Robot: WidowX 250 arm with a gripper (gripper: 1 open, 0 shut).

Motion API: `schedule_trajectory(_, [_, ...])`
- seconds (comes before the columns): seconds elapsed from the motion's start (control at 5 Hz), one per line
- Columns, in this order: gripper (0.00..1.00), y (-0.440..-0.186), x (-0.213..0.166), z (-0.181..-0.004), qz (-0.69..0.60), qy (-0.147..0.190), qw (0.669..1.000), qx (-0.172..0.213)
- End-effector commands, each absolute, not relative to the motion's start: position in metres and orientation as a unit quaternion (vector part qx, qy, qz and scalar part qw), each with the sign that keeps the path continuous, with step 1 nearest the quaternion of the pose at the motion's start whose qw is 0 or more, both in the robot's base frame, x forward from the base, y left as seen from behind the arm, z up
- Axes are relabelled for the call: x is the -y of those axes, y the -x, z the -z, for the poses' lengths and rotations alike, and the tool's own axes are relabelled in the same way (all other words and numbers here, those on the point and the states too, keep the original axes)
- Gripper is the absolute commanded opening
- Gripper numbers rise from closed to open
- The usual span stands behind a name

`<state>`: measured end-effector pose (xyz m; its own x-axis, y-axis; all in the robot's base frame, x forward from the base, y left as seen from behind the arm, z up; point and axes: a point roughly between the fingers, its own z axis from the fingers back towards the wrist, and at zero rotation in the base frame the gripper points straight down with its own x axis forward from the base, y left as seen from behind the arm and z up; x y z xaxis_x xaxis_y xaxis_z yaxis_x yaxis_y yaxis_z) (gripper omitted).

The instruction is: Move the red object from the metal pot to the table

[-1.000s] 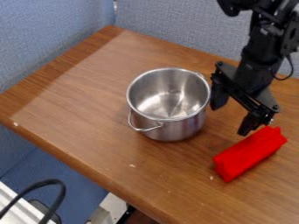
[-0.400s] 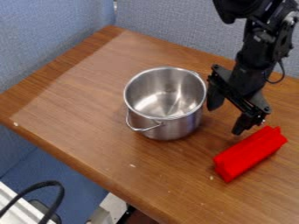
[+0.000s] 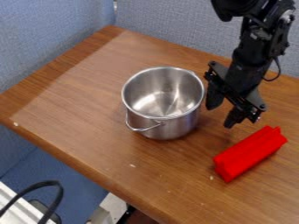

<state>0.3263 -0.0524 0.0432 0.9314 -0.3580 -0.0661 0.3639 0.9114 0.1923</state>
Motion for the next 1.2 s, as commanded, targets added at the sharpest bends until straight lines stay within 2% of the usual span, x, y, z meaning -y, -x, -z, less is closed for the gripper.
schedule_trajectory(0.0, [1.0, -0.336, 0.045, -0.058, 0.177, -0.109, 0.978, 0.011])
schedule_trajectory(0.2, [1.0, -0.336, 0.043, -0.059, 0.176, -0.111, 0.978, 0.011])
schedule_trajectory(0.4, [0.0, -0.336, 0.04, -0.059, 0.175, -0.115, 0.978, 0.012])
schedule_trajectory(1.0, [0.0, -0.339, 0.045, -0.081, 0.179, -0.118, 0.976, 0.049])
